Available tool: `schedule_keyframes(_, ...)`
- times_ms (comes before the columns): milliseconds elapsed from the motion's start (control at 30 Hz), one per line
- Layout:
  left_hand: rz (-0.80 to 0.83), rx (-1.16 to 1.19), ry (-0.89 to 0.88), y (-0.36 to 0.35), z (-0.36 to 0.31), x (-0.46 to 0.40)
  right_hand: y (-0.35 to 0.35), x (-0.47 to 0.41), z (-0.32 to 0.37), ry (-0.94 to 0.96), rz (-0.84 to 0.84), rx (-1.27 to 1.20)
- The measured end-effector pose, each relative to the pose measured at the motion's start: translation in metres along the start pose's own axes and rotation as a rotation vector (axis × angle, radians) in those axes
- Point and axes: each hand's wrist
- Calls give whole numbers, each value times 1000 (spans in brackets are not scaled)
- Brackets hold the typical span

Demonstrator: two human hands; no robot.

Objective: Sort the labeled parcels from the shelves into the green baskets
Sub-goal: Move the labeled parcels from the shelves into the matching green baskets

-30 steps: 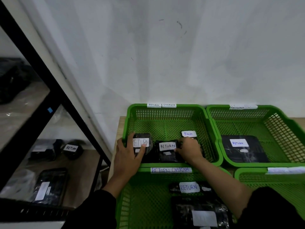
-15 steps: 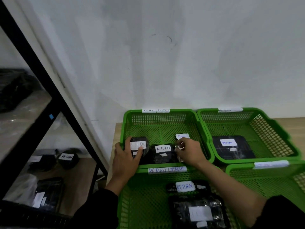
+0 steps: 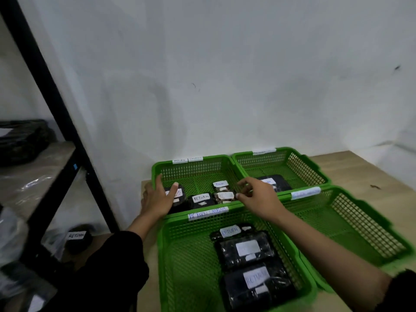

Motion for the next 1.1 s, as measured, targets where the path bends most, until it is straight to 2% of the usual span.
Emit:
schedule_keyframes(267,2,62,-249,61,1,78,9,71,45,65,-34,-24)
schedule_keyframes(433,-74,60,-370,110,21,139,16,127,90,164,-31,-44)
schedule_keyframes(567,-149,83,-357,145,48,206,6,189,123,216,-27,-86)
schedule_keyframes(800,-83,113,-267,186,111,315,-36,293,164,242,57,-84)
schedule_keyframes(933,-127,148,-246,223,138,337,-50,311,201,297,62,-59)
schedule_keyframes(1100,-223,140,-220,292,190,353,-83,319,281,370,75,-87)
Point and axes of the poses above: each hand's wrist, its own x-axis away from the middle knuckle, its own y-axis out of the back of the hand, z = x × y, and after that the axes turned 2 degrees about -y, right-handed
